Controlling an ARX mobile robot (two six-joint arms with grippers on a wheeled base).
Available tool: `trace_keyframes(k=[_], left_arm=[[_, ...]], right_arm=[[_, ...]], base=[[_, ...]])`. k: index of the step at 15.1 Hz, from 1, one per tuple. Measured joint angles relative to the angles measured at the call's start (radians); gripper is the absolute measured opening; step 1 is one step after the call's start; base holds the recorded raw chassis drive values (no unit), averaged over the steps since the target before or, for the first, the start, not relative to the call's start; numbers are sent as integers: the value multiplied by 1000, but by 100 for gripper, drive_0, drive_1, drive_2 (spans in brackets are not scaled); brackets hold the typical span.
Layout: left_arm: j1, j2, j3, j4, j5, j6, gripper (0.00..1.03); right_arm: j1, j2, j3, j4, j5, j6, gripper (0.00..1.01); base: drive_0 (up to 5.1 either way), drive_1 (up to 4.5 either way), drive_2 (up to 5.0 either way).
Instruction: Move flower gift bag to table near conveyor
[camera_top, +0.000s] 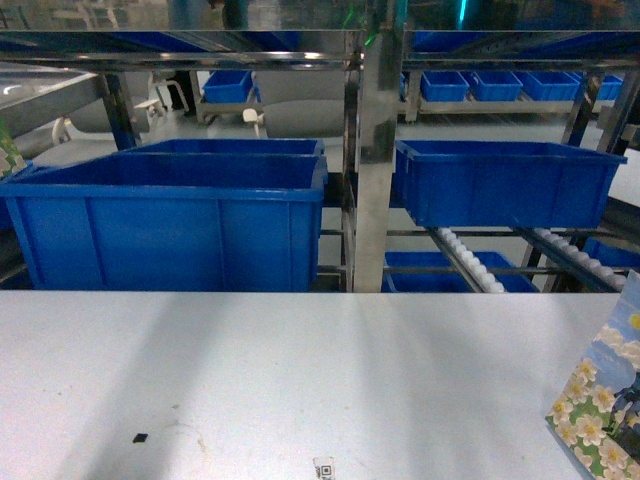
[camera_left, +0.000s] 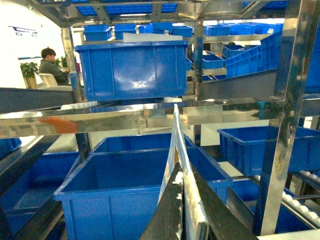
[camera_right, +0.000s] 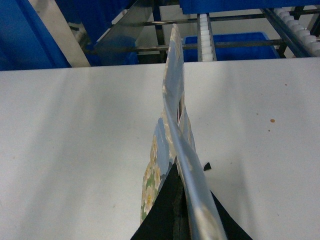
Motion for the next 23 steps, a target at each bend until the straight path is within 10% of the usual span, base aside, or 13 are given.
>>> trace_keyframes(k=[3,12,18,23], left_arm=[[0,0,0,0,0,0,2],[0,-1,0,0,0,0,2],[0,-1,0,0,0,0,2],[0,-1,0,0,0,0,2]], right_arm=[[-2,19,-46,69,12,1,7],[-43,-250,-119,-6,52,11,99],[-27,-709,-188,-269,175,5,98],[27,-1378,-216,-888,239,5,98]], base=[[0,0,0],[0,0,0],[0,0,0],[0,0,0]])
